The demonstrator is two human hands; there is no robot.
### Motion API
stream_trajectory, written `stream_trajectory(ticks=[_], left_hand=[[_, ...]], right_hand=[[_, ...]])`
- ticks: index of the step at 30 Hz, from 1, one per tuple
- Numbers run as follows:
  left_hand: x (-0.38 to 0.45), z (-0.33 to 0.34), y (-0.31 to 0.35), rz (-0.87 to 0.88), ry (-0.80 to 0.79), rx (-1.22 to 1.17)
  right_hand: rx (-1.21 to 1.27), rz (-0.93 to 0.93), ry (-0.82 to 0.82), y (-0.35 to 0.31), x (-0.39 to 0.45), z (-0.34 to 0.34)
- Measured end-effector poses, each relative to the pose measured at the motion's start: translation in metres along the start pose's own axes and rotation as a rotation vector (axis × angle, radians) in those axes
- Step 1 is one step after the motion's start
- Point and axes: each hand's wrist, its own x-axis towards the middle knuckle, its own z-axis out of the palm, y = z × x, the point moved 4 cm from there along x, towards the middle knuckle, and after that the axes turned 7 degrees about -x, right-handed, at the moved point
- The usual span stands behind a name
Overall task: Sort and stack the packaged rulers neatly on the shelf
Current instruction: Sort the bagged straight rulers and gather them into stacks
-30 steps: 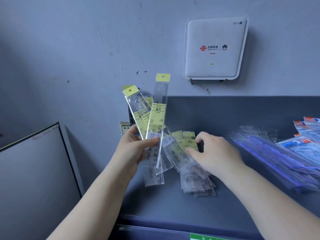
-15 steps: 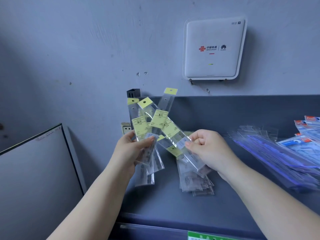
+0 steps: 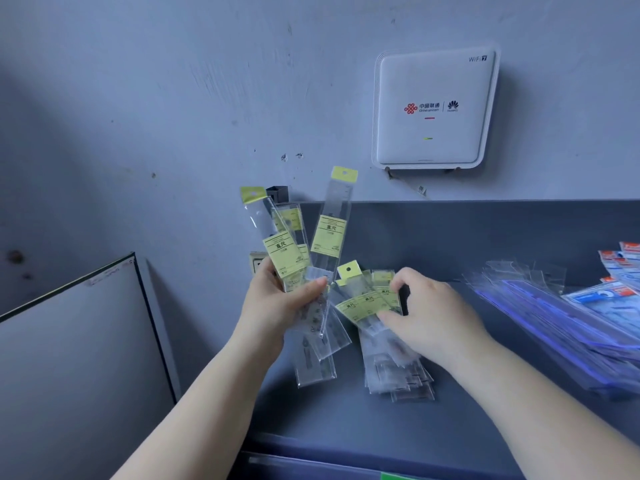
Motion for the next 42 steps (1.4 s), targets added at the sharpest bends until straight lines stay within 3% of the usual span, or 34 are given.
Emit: stream_trajectory(ticks=[4, 7, 12, 21, 30, 34, 42], left_hand=[[-0.004, 0.009, 0.000, 0.033, -0.157, 0.024], [-0.007, 0.015, -0.003, 0.030, -0.269, 0.076], [-0.009, 0.022, -0.007, 0.013, -0.349, 0.097], [-0.009, 0.021, -0.014, -0.248, -0.371, 0.009], [-0.006, 0.015, -0.008, -0.119, -0.279, 0.030], [-0.004, 0.014, -0.009, -0.069, -0.219, 0.054], [-0.002, 0.017, -0.009, -0.017, -0.189, 0.052]], right_hand=[[0.514, -0.061, -0.005, -0.011, 0.002, 0.000], [0.655, -0.050, -0.092, -0.017, -0.001, 0.002], [0.792, -0.005, -0.090, -0.017, 0.002, 0.005], [0.837, 0.093, -0.081, -0.007, 0.006, 0.007], [0.979, 0.136, -0.081, -0.005, 0.008, 0.004], [0.855, 0.011, -0.188, -0.017, 0.003, 0.009], [0.713, -0.006, -0.138, -0.015, 0.005, 0.012]])
